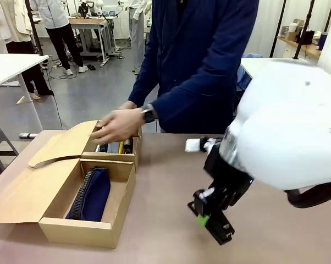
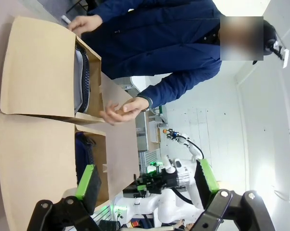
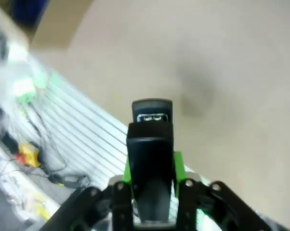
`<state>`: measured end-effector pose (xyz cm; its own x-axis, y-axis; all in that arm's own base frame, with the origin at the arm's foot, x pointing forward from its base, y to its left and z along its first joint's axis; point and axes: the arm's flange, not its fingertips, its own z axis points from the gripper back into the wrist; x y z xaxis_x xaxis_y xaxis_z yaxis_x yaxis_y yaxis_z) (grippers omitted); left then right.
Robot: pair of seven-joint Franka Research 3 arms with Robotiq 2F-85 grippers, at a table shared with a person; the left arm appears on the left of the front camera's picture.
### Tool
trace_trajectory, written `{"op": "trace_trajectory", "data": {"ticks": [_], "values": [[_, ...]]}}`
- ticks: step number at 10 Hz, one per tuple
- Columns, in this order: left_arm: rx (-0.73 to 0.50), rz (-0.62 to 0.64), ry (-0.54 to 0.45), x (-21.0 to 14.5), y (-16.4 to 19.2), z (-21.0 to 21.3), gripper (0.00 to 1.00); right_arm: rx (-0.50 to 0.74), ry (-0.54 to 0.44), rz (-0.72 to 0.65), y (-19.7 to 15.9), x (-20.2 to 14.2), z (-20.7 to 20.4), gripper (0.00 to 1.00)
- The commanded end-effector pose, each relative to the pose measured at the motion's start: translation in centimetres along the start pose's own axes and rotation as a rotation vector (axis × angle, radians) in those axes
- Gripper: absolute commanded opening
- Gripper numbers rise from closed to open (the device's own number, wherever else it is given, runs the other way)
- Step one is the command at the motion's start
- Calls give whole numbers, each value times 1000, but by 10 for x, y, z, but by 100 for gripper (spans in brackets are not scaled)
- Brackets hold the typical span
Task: Place items inside the box.
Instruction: Pick up a Pencil pouch or Stapler and place it inside the Mailer Box closest to the robot.
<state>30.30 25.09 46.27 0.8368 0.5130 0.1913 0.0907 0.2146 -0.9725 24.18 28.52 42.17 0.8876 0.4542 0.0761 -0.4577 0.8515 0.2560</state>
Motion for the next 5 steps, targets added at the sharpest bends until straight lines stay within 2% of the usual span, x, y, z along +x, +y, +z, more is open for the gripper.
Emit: {"op": "trace_trajectory", "data": {"ticks": [1, 2, 3, 4, 5], "values": [[-12, -16, 2, -2, -1, 0, 100, -13, -235, -672, -6, -20, 3, 0], [-12, -16, 2, -2, -1, 0, 100, -80, -289, -864, -7, -26, 8, 0], [-12, -16, 2, -2, -1, 0, 100, -137, -349, -992, -6, -33, 12, 0], [-12, -16, 2, -2, -1, 0, 100, -187, -362, -1013, -5, -36, 13, 0], [-12, -16, 2, -2, -1, 0, 100, -184, -333, -881, -8, -31, 13, 0]]}}
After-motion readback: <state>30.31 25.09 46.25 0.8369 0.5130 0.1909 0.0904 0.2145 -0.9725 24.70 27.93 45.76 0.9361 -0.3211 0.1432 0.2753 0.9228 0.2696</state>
